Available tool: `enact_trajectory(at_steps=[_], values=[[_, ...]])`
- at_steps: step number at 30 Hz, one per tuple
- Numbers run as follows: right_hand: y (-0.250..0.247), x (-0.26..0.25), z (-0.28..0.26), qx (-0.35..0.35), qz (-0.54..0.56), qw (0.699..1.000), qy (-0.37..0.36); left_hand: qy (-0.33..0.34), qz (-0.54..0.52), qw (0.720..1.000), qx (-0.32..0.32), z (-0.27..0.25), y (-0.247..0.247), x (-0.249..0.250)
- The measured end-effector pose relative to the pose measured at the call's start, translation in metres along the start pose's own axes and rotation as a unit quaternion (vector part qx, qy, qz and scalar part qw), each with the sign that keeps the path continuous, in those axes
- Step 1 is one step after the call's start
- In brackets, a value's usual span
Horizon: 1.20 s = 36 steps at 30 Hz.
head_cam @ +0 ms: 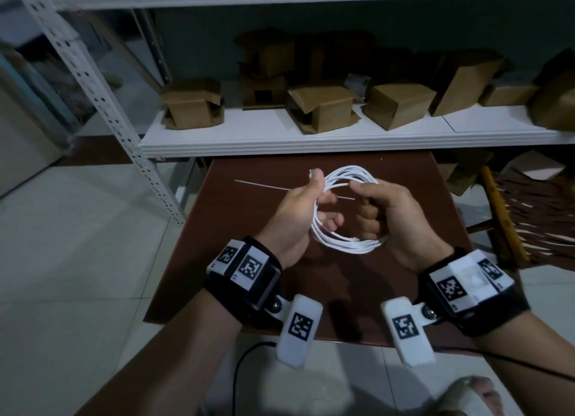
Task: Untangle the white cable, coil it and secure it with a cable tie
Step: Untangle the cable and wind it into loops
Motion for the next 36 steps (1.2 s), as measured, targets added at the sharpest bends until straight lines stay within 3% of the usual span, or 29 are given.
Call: enact_trajectory(at_steps=[4,8,13,18,25,29,36], values=[[0.006,0.011,0.0,-0.004,-0.001,1.0,0.014,-0.05,-0.038,0.998,0.009,-0.001,0.0,-0.011],[0.008,0.011,0.0,-0.007,-0.005,1.0,0.026,-0.12,-0.044,0.992,-0.021,-0.003,-0.001,-0.01],[0.015,0.002,-0.004,-0.002,-0.06,0.997,-0.038,-0.062,0.062,0.996,0.003,-0.003,0.001,-0.008],[0.015,0.002,0.0,0.015,-0.077,0.994,-0.072,-0.055,0.071,0.996,-0.017,-0.004,0.004,-0.009],[0.012,0.001,-0.001,0.052,-0.056,0.991,-0.106,-0.11,0.009,0.993,-0.043,-0.005,0.007,-0.018],[0.011,-0.001,0.0,0.053,-0.008,0.996,-0.072,-0.148,-0.082,0.983,-0.074,-0.004,0.005,-0.012],[0.019,0.001,-0.003,0.02,0.096,0.995,-0.034,-0.112,-0.161,0.98,-0.038,0.003,-0.002,-0.001]])
Point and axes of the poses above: each hand's wrist, its own z-axis towards the middle knuckle, its own y-axis out of the palm, x = y × z, the point moved 4 cm from there along z, towards the middle knuckle, and after that the axes turned 6 degrees about -y, right-handed, at the moved point
